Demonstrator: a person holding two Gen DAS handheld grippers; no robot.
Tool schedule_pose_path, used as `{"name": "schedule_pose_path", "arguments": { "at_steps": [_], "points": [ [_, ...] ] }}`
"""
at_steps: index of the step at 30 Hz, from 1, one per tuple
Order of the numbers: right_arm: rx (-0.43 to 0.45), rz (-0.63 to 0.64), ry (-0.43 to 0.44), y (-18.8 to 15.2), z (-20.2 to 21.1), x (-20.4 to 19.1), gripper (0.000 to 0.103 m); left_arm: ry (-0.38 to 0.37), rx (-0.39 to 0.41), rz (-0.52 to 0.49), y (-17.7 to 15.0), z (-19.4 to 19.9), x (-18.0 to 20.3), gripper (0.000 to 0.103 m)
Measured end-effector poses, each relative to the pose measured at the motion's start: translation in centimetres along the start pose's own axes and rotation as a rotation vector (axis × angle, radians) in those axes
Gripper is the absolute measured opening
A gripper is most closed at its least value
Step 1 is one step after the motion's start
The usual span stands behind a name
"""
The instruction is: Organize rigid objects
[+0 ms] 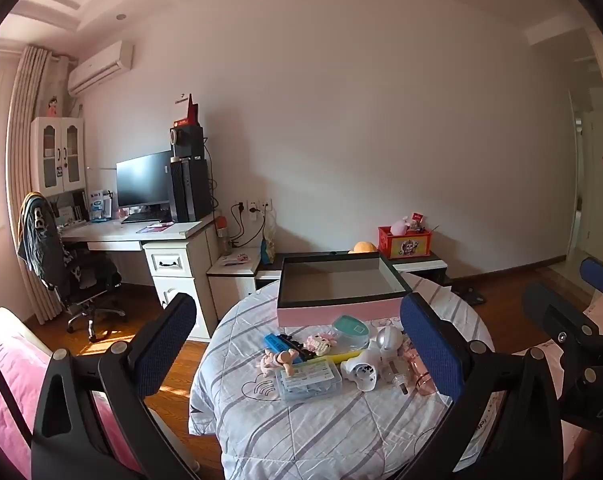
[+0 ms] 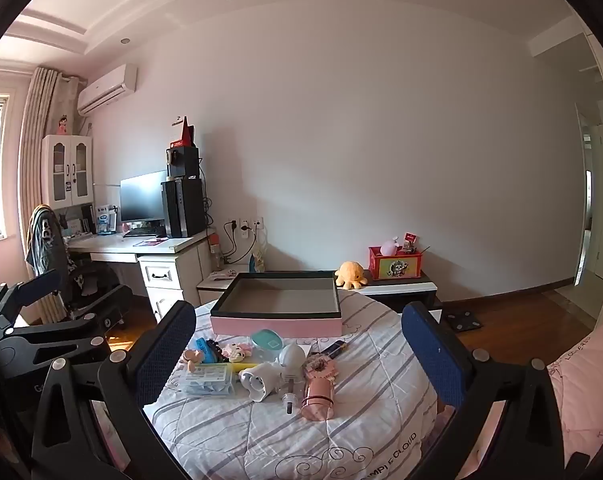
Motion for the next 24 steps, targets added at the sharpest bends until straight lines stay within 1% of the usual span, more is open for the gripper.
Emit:
{"name": "schedule_pose_path", "arguments": {
  "at_steps": [1, 3, 4, 6, 8, 14, 17, 24],
  "points": [
    [0.018, 0.007, 0.001, 0.2, 0.0, 0.0, 0.103, -0.003, -0.005, -0.003, 0.0, 0.0, 0.1, 0.103],
    [0.017, 0.005, 0.004, 0.2, 0.1, 0.1, 0.103, -0.022, -0.013, -0.002, -0.1, -0.1, 0.3, 0.103],
    [0.016, 0.005, 0.004, 0.1, 0.2, 0.2, 0.103, -0.025, -0.005, 0.004, -0.2, 0.1, 0.2, 0.103],
    [0.000, 0.009, 0.002, 0.0, 0.0, 0.2, 0.103, -0.033, -0.006, 0.004, -0.3, 0.4, 0.4, 0.103],
    [-0.008, 0.015, -0.001, 0.0, 0.1, 0.0, 0.103, -0.025, -0.042, -0.004, -1.1, -1.2, 0.8, 0.103],
    [-0.003, 0.015, -0.005, -0.6, 0.0, -0.4, 0.103, -0.033, -0.021, 0.010, -0.8, -0.7, 0.8, 0.103],
    [-0.008, 0.022, 0.000, -0.3, -0.3, -0.4, 0.103, -0.032, -0.011, 0.017, -0.7, -0.1, 0.4, 0.103],
    [-0.005, 0.027, -0.005, -0.2, -0.1, -0.3, 0.103, -0.036, -0.011, 0.018, -0.5, -0.2, 0.4, 0.103]
  ]
}}
Point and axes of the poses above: each gripper's, at about its wrist camera, not at the fingertips, and z roughly against the way its jaws point, x to its right, y to its top, the point moved 10 cm from there along -z, roughly the way its jaws point, and after that the axes turned 1 degree about x, right-handed, at the moved point
